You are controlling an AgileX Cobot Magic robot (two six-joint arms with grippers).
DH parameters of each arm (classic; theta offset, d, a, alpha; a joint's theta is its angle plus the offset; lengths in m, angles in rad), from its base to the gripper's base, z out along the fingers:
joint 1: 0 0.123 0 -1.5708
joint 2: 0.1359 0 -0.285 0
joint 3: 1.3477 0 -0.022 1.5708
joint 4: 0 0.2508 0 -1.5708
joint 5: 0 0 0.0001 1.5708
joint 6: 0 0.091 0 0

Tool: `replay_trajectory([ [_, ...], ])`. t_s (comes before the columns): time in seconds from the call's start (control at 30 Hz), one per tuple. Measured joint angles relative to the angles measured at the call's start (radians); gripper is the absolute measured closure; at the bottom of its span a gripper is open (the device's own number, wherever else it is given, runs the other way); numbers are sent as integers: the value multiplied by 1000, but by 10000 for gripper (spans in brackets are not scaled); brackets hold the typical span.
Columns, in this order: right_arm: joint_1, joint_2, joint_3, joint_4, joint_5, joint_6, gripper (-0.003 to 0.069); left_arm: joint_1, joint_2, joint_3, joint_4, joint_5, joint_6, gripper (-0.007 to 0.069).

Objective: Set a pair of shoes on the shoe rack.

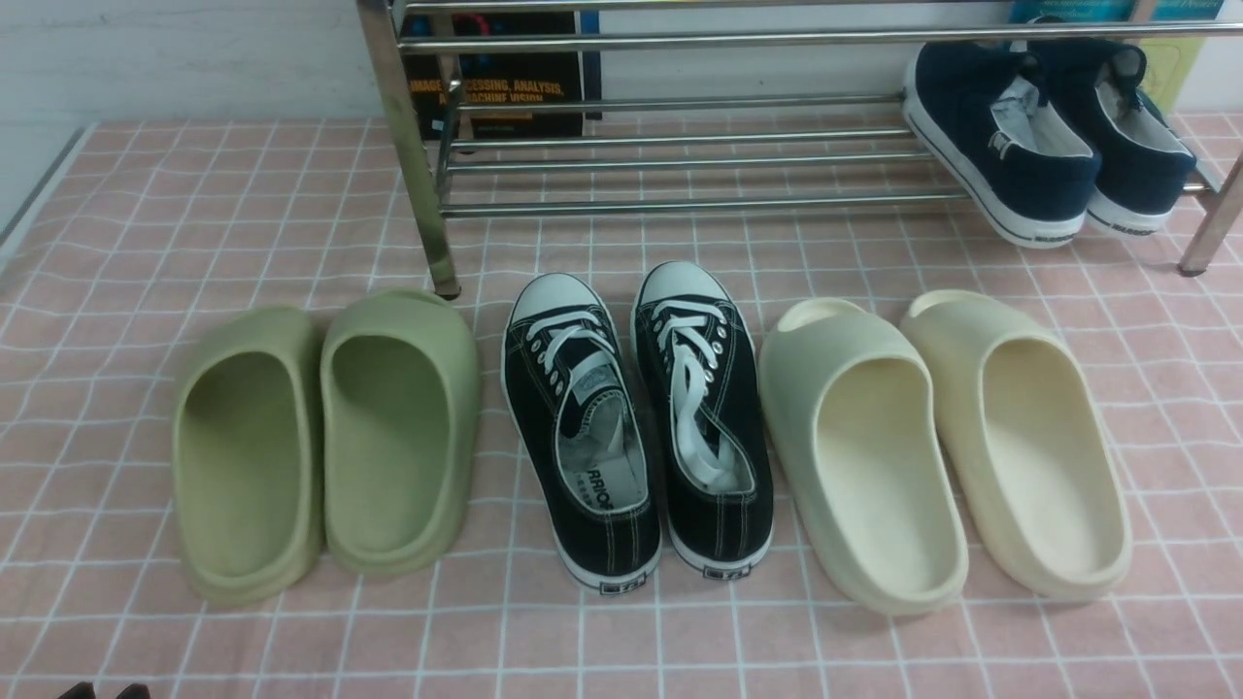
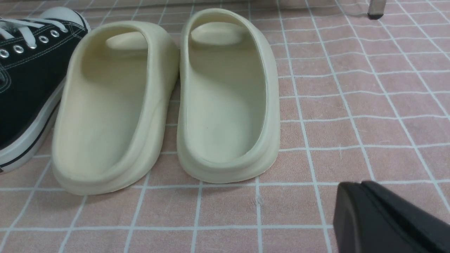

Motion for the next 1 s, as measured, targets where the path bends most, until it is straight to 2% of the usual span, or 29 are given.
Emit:
replay_trajectory([
  [1.0, 0, 0, 0, 0, 1, -2, 659, 0, 0, 0, 0, 0, 0, 385],
])
